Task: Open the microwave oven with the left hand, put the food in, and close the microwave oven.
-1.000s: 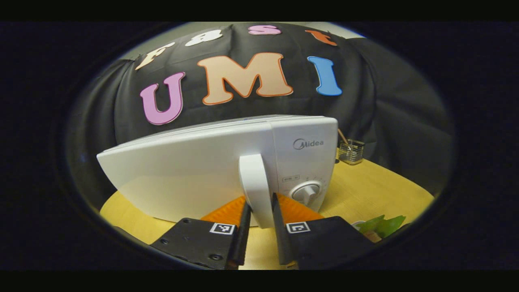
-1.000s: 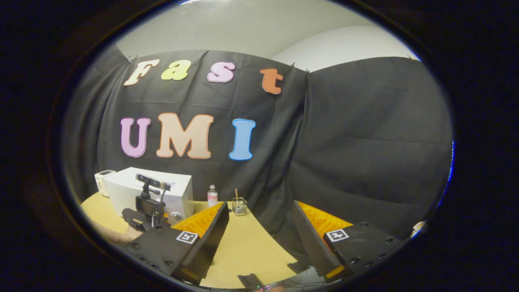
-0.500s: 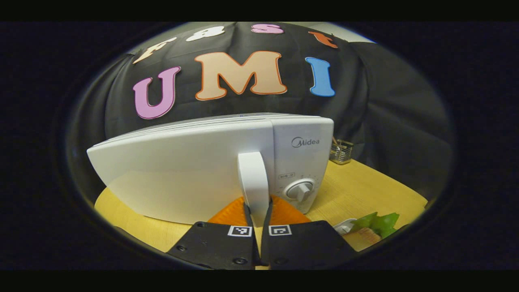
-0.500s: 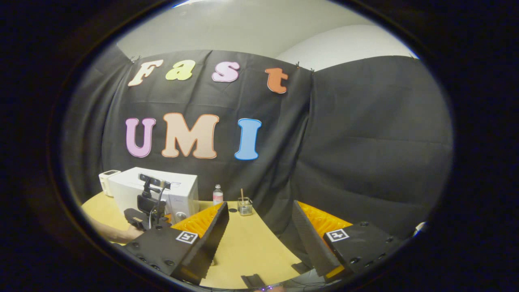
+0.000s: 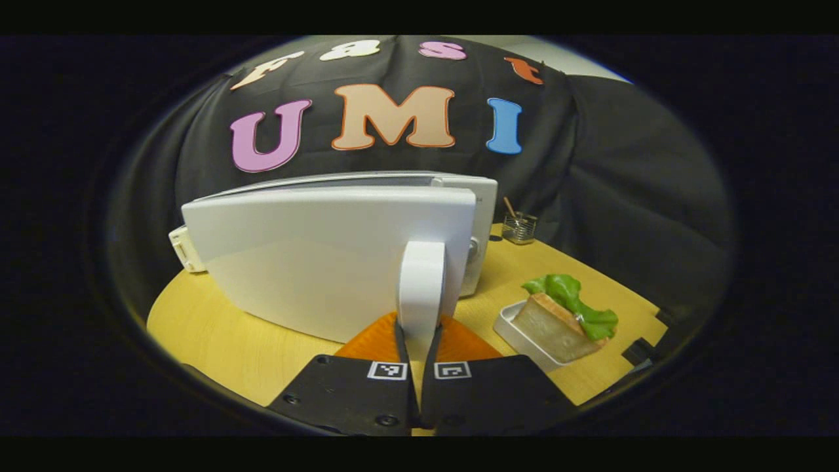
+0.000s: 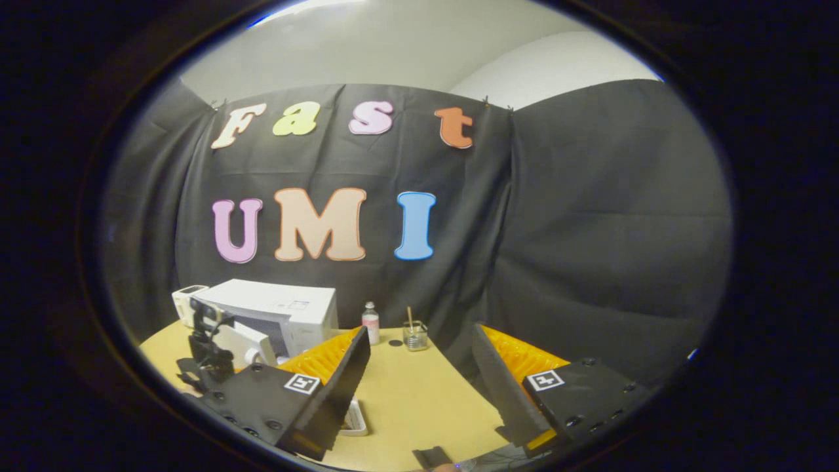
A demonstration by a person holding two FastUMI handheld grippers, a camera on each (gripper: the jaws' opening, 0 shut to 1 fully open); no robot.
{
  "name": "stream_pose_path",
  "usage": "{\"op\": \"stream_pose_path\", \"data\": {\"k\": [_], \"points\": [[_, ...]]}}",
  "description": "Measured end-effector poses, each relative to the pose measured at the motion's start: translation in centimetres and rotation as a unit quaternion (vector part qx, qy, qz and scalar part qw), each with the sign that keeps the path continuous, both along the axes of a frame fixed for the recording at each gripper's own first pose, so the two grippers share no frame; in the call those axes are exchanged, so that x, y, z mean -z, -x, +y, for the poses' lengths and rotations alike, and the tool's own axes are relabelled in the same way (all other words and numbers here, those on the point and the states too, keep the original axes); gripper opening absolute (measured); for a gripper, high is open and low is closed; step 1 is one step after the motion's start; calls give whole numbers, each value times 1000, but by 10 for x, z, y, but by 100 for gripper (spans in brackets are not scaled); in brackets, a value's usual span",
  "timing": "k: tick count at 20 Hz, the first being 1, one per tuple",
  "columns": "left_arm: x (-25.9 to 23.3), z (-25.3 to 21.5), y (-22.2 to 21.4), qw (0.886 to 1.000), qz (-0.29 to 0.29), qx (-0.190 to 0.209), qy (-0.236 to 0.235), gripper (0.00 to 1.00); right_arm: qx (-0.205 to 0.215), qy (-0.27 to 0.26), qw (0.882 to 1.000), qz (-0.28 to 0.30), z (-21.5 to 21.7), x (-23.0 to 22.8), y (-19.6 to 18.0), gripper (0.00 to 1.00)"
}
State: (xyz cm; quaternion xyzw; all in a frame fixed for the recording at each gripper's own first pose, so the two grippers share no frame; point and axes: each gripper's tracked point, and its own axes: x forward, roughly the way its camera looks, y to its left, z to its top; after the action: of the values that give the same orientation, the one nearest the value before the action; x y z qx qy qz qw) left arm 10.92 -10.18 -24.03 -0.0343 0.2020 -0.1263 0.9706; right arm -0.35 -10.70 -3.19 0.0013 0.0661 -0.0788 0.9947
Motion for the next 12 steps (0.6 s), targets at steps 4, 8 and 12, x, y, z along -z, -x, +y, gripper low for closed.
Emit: {"op": "stream_pose_path", "data": {"k": [4,8,12], "points": [[6,45,58,1000,16,9,-19,1,-35,-4,999,4,30,9,-19,94],[10,96,99,999,34,-18,-32,1,-61,-23,998,8,61,15,-31,98],[15,143,124,996,49,-59,-42,1,-88,-11,996,16,87,25,-41,98]]}}
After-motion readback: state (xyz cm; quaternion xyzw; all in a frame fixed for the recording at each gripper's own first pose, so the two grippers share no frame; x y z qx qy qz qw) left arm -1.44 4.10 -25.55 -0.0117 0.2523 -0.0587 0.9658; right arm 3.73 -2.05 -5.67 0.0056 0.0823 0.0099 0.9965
